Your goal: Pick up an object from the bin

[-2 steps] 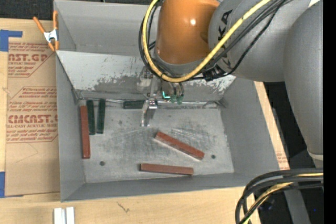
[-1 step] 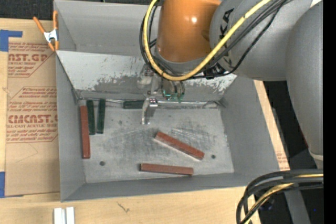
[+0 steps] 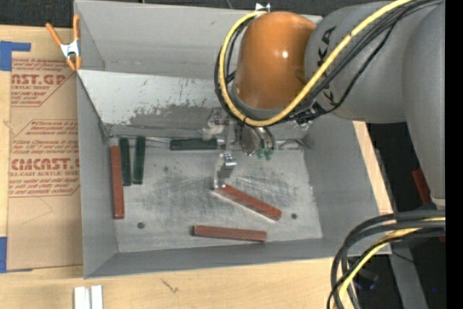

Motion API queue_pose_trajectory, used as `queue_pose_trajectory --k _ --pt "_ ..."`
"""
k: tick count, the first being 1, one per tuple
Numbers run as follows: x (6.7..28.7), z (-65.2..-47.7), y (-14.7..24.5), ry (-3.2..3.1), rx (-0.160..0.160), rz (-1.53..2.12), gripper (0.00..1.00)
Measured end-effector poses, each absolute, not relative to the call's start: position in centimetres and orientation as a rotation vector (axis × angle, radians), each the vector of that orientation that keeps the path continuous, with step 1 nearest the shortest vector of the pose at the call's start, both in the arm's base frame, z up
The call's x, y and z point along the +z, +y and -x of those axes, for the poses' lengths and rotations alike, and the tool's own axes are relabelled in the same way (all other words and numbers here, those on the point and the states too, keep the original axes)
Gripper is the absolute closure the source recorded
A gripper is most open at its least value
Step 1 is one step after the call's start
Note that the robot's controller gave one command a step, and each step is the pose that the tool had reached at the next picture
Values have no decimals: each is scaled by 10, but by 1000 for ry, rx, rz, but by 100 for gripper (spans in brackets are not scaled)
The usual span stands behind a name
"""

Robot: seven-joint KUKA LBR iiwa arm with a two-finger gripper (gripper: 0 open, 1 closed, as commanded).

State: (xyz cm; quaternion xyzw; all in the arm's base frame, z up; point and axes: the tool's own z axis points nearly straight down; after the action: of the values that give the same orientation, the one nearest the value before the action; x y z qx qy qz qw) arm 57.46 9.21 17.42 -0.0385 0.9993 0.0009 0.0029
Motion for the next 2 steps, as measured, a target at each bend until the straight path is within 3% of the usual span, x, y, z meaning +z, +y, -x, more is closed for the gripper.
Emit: queue_pose_trajectory --k 2 --pt "138 -565 78 3127 1 393 0"
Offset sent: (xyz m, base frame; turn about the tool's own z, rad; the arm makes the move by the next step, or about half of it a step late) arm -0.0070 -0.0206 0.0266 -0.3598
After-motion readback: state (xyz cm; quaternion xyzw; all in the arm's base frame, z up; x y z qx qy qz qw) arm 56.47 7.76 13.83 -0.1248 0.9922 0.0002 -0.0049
